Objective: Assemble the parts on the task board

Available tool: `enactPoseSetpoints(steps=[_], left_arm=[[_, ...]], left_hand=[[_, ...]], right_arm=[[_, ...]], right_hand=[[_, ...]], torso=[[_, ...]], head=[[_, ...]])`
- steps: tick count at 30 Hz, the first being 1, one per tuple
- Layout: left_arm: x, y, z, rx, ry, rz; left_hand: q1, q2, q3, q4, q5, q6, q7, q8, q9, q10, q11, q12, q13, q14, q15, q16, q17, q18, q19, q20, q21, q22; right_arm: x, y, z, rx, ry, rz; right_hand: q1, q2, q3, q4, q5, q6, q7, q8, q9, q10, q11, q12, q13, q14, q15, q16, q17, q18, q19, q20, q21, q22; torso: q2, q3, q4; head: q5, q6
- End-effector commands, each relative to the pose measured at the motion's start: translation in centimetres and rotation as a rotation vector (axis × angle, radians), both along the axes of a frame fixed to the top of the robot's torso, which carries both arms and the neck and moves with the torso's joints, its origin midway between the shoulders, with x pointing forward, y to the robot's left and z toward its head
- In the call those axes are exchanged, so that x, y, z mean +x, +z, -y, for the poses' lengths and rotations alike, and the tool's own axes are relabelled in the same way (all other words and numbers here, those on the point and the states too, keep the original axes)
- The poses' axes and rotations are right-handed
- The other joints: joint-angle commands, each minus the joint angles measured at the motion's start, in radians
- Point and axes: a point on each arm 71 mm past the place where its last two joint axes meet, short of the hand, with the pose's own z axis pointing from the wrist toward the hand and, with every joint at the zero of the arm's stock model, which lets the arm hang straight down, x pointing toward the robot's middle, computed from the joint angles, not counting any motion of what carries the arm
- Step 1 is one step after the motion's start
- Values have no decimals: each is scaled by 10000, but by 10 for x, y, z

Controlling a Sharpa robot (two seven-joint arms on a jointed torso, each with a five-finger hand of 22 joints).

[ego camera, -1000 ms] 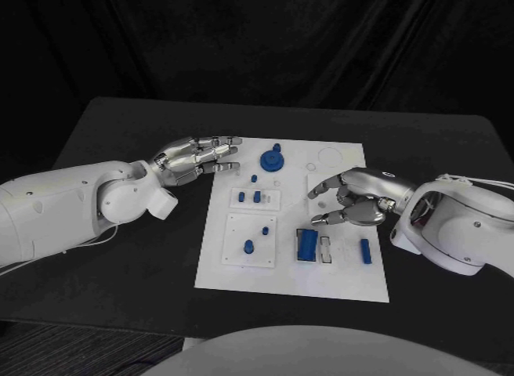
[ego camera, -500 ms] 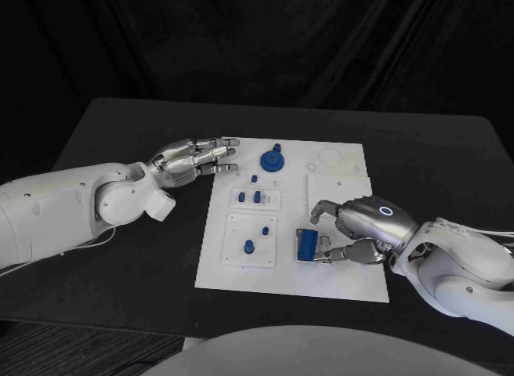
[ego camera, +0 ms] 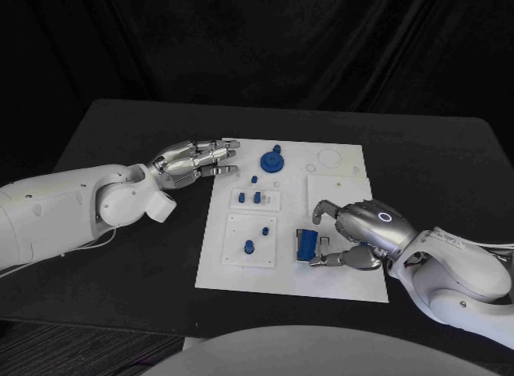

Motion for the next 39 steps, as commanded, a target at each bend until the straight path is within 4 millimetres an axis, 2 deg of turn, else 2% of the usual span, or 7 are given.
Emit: enactPoseSetpoints(steps=[1, 13, 26, 28, 34, 38, 39], left_arm=[[-1, 1, 2, -183, -105, 55], [-1, 0, 2, -193, -134, 40], [-1, 0, 2, -200, -152, 33], [-2, 0, 2, -200, -153, 32], [-2, 0, 2, -201, -154, 32], [-1, 0, 2, -199, -155, 29], [-1, 0, 2, -198, -154, 29]], left_hand=[[25, 47, 70, 7, 67, -22, 59, 35, -4, 78, 15, 46, 12, -10, 35, 68, 13, 198, 48, 7, 51, -16], [30, 59, 84, 2, 74, 0, 66, 46, 0, 83, 21, 52, 13, -8, 36, 72, 14, 198, 51, 7, 53, -19], [25, 67, 89, 6, 72, 5, 69, 49, 1, 81, 21, 51, 12, -9, 38, 72, 14, 198, 55, 8, 56, -17], [25, 67, 89, 6, 72, 5, 69, 49, 1, 81, 21, 51, 12, -9, 38, 72, 14, 198, 55, 8, 56, -17], [25, 67, 89, 6, 72, 5, 69, 49, 1, 81, 21, 51, 12, -9, 38, 72, 14, 198, 55, 8, 56, -17], [25, 67, 89, 6, 72, 5, 69, 49, 1, 81, 21, 51, 12, -9, 38, 72, 14, 198, 55, 8, 56, -17], [25, 67, 89, 6, 72, 5, 69, 49, 1, 81, 21, 51, 12, -9, 38, 72, 14, 198, 55, 8, 56, -17]], right_arm=[[1, -1, 1, -162, -519, 132], [1, -6, -7, -685, -485, -277], [1, -9, -12, -978, -364, -495], [0, -9, -12, -952, -332, -483], [0, -8, -13, -752, -240, -425], [0, -6, -14, -476, -128, -358], [-1, -6, -14, -407, -104, -358]], right_hand=[[-170, 8, -21, 34, -75, -49, -19, 91, 21, 1050, 0, 26, 2633, 727, 60, -75, 1119, 118, -24, 50, -90, 1834], [-229, -11, 11, 23, 274, -68, -37, 321, 97, 1050, -9, 26, 2633, 677, 56, -167, 953, 180, -146, 47, -400, 1744], [59, 326, 209, -10, 918, -47, -73, 557, 160, 1050, -37, 26, 2633, 677, 32, -171, 964, 185, -144, 29, -459, 1740], [135, 432, 247, -25, 1356, -15, -88, 593, 155, 1050, -54, 26, 2633, 681, 19, -166, 977, 181, -132, 17, -450, 1748], [526, 768, 301, -86, 3667, 135, -141, 652, 90, 1050, -114, 26, 2633, 704, -35, -133, 1059, 164, -83, -37, -412, 1779], [609, 931, 345, -76, 5799, 355, -186, 639, 6, 1050, -173, 26, 2633, 733, -88, -88, 1159, 141, -27, -87, -318, 1816], [600, 946, 352, -75, 5990, 382, -189, 629, -8, 1050, -181, 26, 2633, 736, -93, -83, 1171, 138, -20, -91, -306, 1820]], torso=[[-2, 10, -3], [31, -12, 24], [16, -11, 39], [9, -13, 36], [9, -7, 34], [5, -9, 33], [7, -10, 38]], head=[[-6, -1], [-82, -1], [-90, -1], [-81, -1], [-83, -1], [-60, -1], [-66, -1]])
